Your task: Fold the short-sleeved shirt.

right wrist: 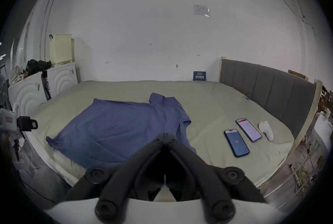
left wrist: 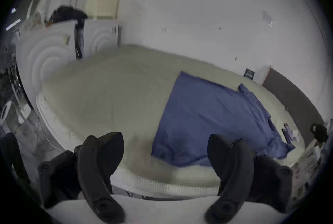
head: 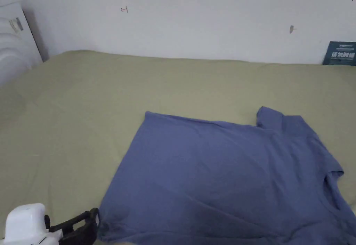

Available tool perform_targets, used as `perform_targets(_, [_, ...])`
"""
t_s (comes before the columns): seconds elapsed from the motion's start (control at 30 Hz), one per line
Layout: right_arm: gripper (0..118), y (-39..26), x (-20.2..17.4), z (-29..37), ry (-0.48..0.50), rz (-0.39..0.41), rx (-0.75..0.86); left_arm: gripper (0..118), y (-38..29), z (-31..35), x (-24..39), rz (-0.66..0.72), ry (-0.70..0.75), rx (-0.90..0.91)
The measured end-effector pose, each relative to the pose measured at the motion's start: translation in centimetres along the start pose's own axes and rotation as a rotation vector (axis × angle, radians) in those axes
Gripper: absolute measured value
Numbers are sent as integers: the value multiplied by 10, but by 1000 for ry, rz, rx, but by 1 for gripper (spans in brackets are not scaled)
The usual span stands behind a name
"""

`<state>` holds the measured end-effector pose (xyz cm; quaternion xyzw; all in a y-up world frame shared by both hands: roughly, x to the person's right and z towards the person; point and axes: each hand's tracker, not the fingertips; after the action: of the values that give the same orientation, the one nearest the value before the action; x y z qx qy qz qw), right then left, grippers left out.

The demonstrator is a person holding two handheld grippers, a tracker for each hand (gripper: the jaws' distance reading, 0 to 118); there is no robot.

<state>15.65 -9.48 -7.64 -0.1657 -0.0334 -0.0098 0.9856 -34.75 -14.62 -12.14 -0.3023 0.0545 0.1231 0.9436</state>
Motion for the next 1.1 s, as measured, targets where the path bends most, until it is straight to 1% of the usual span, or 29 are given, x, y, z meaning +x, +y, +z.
perform_targets(0.1, [0, 1, 0, -10, 3, -5, -22, 101, -7, -23, 5, -6, -37, -123])
perform_targets(0.2, [0, 0, -1, -19, 15, -12, -52, 100, -13, -54, 21, -21, 4, -267])
perform_targets(0.27, [0, -2, -1, -24, 25, -2, -69, 99, -14, -74, 26, -24, 1, -317])
perform_targets(0.3, [0, -3, -3, -25, 25, 12, -83, 97, -16, -83, 30, -19, 23, -323])
perform_targets(0.33, [0, -5, -3, -28, 21, 25, -96, 93, -19, -92, 32, -17, 31, -326])
perform_targets(0.37, [0, -7, -1, -30, 21, 35, -112, 77, -21, -97, 34, -11, 59, -341])
perform_targets(0.4, [0, -10, 2, -36, 27, 53, -157, 55, -20, -102, 35, -4, 109, -367])
perform_targets(0.43, [0, -14, 3, -41, 22, 74, -200, 38, -22, -103, 39, -26, 178, -352])
perform_targets(0.47, [4, -17, 5, -49, 3, 95, -236, 19, -22, -100, 39, -48, 174, -315])
perform_targets(0.5, [20, -22, 9, -58, -18, 119, -265, 12, -19, -94, 40, -47, 108, -288])
perform_targets(0.53, [49, -26, 14, -68, -32, 129, -308, 11, -17, -91, 41, -69, 68, -284])
perform_targets(0.57, [86, -31, 18, -79, -19, 120, -379, 11, -19, -91, 46, -101, 88, -285])
perform_targets(0.6, [92, -35, 23, -91, -6, 98, -459, 11, -21, -91, 49, -134, 118, -287])
perform_targets(0.63, [85, -38, 28, -104, 23, 84, -558, 11, -22, -90, 50, -141, 109, -288])
perform_targets(0.67, [84, -41, 32, -112, 37, 66, -577, 11, -21, -87, 52, -136, 100, -284])
perform_targets(0.7, [84, -45, 33, -118, 31, 57, -588, 11, -21, -87, 52, -134, 94, -286])
perform_targets(0.77, [84, -49, 35, -132, 57, 91, -633, 11, -21, -87, 50, -112, 87, -295])
perform_targets(0.8, [84, -51, 35, -138, 52, 117, -651, 11, -19, -88, 47, -101, 88, -293])
perform_targets(0.83, [80, -54, 33, -138, 45, 138, -660, 11, -19, -89, 45, -87, 80, -295])
perform_targets(0.87, [55, -55, 32, -140, 52, 154, -679, 11, -20, -89, 43, -75, 74, -297])
perform_targets(0.9, [16, -55, 32, -143, 55, 173, -706, 11, -20, -89, 41, -60, 70, -303])
perform_targets(0.93, [2, -55, 31, -142, 43, 175, -693, 11, -17, -85, 42, -48, 62, -306])
perform_targets(1.0, [2, -52, 26, -130, 49, 175, -685, 11, -16, -79, 42, -35, 53, -294])
perform_targets(1.07, [2, -45, 22, -122, 25, 194, -629, 11, -16, -78, 36, -32, 51, -269])
perform_targets(1.1, [2, -40, 20, -113, 18, 183, -597, 11, -15, -76, 36, -32, 49, -253])
